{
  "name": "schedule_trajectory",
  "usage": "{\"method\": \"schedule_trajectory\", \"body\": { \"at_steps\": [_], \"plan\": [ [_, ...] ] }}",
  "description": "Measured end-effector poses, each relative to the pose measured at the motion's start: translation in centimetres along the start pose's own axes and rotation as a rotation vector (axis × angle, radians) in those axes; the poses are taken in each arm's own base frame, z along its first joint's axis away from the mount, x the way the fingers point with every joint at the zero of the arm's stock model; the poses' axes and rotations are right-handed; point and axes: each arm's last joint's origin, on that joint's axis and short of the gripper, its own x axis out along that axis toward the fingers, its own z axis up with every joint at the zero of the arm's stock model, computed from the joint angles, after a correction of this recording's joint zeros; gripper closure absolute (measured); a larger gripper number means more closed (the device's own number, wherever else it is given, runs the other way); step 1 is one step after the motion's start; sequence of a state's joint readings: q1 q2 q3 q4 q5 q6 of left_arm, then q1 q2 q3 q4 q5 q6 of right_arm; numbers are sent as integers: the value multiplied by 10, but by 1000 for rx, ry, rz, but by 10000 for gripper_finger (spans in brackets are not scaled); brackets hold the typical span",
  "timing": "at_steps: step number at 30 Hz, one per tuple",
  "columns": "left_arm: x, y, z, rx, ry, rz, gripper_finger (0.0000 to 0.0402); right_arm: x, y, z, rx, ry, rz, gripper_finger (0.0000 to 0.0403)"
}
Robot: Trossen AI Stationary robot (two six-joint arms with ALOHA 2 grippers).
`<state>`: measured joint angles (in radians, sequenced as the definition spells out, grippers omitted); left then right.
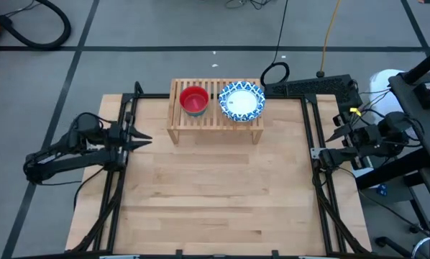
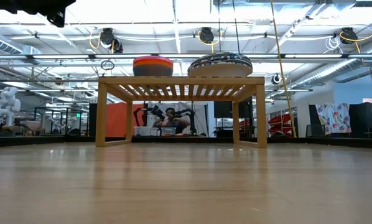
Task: Place and stack bowls onto a shelf
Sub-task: Return to Home Position
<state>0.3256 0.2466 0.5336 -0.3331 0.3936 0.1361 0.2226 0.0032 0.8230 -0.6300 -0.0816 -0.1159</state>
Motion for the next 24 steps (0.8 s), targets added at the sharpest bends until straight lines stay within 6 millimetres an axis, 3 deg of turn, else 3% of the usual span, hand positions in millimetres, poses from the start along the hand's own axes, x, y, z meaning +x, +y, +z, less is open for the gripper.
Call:
{"method": "schedule_trajectory", "body": {
  "at_steps": [15,24],
  "plan": [
    [16,2,-29,-12,-39,-24,334,20,1,-19,52,6,-1,261],
    [21,2,-44,-49,6,-29,334,41,1,-42,53,-4,-2,261]
  ]
}}
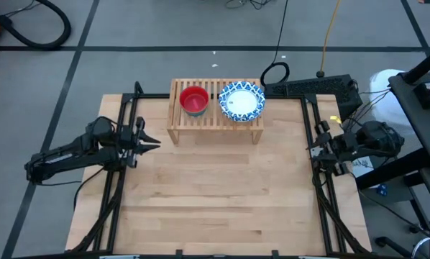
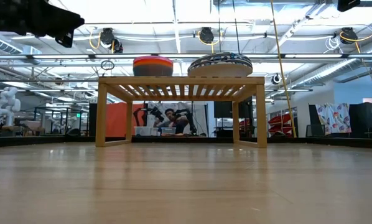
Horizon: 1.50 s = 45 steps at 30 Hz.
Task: Place and stack bowls onto a shelf
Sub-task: Return to Home Position
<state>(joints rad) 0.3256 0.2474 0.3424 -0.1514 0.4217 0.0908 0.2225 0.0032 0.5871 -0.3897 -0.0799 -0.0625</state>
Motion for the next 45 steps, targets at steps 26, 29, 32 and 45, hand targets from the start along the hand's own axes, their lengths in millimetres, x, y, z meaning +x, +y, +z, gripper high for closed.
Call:
{"method": "schedule_trajectory", "body": {
  "at_steps": [26,29,32,45],
  "plan": [
    [12,5,-10,151,98,-5,334,32,1,-56,77,-14,2,261],
    [11,4,-12,170,115,-10,334,33,1,-58,81,-21,2,261],
    [11,4,-15,167,146,-17,334,34,1,-60,79,-15,2,261],
    [9,2,-23,186,221,-40,334,35,1,-62,77,-23,2,261]
  ]
}}
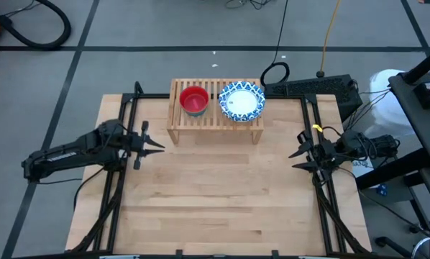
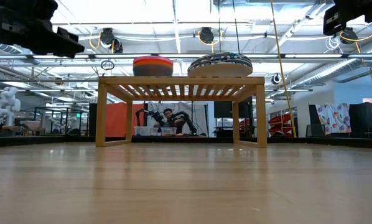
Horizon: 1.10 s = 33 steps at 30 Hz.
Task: Place and stack bowls onto a shelf
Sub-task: Return to Home Position
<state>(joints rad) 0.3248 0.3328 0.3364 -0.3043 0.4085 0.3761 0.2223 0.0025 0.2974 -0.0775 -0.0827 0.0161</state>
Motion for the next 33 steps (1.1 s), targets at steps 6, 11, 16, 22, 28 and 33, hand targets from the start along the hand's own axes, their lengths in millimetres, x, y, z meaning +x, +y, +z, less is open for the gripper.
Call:
{"method": "schedule_trajectory", "body": {
  "at_steps": [6,11,16,22,28,33],
  "plan": [
    [9,-3,-14,-8,-71,-29,334,0,0,1,24,-12,1,261],
    [18,-6,-32,-11,-139,-17,334,0,0,3,22,-32,1,261],
    [24,-10,-48,-30,-210,2,334,0,0,4,22,-37,1,261],
    [25,-11,-53,-25,-229,8,334,0,0,3,22,-36,0,261],
    [26,-12,-57,-14,-195,-2,334,0,0,2,5,-19,-2,261],
    [26,-13,-59,-27,-175,-10,334,1,0,-2,-10,-9,-8,261]
  ]
}}
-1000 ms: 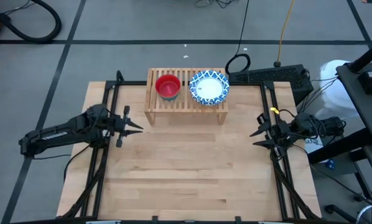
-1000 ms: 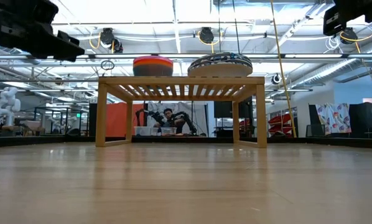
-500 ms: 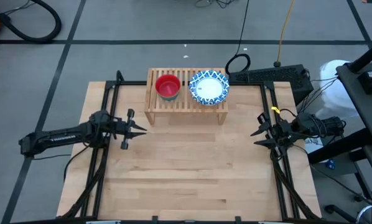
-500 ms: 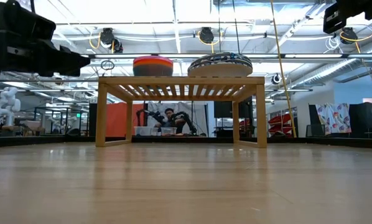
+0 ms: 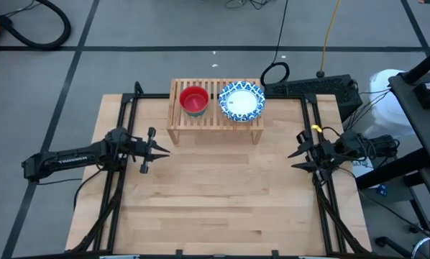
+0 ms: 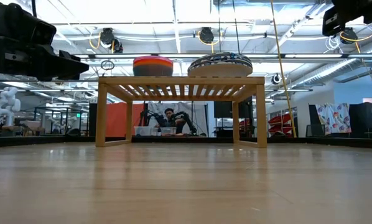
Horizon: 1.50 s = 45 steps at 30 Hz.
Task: Place and stack bowls onto a shelf
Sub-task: Return to Home Position
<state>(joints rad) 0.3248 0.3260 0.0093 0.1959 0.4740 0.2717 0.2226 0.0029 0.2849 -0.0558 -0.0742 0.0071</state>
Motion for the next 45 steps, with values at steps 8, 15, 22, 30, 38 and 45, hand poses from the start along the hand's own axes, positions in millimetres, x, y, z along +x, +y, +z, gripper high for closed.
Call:
{"method": "schedule_trajectory", "body": {
  "at_steps": [8,15,22,30,38,45],
  "plan": [
    [0,0,0,15,0,0,334,6,-1,-20,-12,-8,-3,261],
    [0,0,0,13,0,0,334,10,-2,-40,26,-14,-27,261],
    [0,0,0,13,-1,1,334,10,-2,-38,28,-142,-23,261],
    [0,0,-1,8,7,-2,334,10,-2,-40,48,-124,-22,261],
    [0,-1,-3,-33,31,-8,334,11,-2,-42,1,-103,-25,261],
    [0,-1,-4,-41,38,-9,334,11,-2,-42,25,-101,-19,261]
  ]
}}
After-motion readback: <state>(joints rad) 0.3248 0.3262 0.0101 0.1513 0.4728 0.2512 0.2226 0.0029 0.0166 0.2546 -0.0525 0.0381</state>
